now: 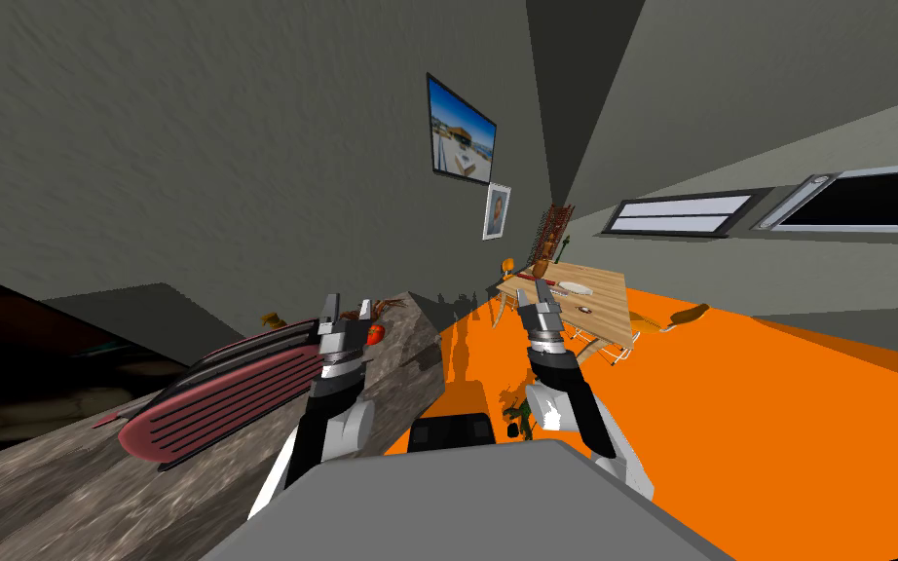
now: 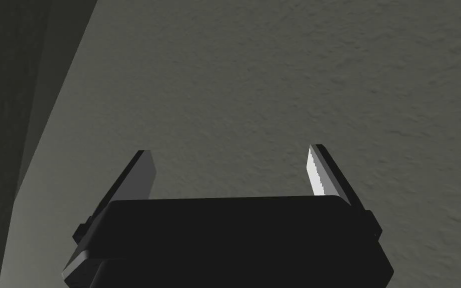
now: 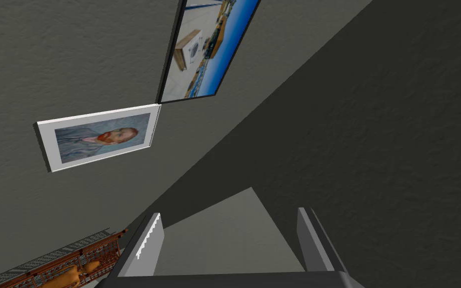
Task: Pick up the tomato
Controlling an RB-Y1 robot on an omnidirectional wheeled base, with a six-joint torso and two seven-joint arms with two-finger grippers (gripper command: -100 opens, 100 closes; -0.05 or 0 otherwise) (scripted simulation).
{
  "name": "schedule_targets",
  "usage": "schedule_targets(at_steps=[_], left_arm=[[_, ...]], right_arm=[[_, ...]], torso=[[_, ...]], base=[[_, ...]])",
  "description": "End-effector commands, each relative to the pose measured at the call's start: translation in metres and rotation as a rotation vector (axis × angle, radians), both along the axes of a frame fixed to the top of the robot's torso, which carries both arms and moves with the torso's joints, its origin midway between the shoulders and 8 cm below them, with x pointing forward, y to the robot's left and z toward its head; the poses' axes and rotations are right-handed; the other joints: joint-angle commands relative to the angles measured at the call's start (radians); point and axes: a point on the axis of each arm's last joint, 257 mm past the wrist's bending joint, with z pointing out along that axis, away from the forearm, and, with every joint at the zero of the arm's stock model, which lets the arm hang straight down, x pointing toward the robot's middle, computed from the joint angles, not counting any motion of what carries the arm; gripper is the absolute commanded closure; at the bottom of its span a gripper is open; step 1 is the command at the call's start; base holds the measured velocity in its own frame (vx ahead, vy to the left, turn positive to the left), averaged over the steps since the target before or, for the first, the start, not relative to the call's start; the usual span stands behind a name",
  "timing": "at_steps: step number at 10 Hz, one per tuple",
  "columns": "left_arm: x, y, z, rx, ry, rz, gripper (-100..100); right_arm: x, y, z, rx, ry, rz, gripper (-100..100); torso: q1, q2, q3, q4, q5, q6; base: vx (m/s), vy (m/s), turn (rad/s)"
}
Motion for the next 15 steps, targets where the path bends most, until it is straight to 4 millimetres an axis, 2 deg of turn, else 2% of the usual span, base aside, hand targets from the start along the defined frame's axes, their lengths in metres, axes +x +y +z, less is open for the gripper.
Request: schedule_targets(at_steps=[1,7,14,15], left_arm=[[0.003,-0.003,-0.004,0.024,0.018,-0.019,-100],[0.025,-0.001,-0.041,0.069,0.162,-0.097,-100],[0.058,0.028,-0.105,-0.018,0.403,-0.144,-100],[0.059,0.028,-0.107,-0.019,0.411,-0.143,-100]], right_arm=[[0.0,0.0,0.0,0.0,0.0,0.0,0],[0.0,0.0,0.0,0.0,0.0,0.0,0],[0.0,0.0,0.0,0.0,0.0,0.0,0],[0.0,0.0,0.0,0.0,0.0,0.0,0]], torso=[[0.0,0.0,0.0,0.0,0.0,0.0],[-0.001,-0.001,-0.001,0.0,0.0,0.0],[-0.002,-0.002,-0.001,0.0,0.0,0.0],[-0.002,-0.002,-0.001,0.0,-0.001,0.0]], base=[[0.0,0.0,0.0],[0.014,-0.017,0.007],[0.024,-0.032,0.013],[0.015,-0.024,0.007]])
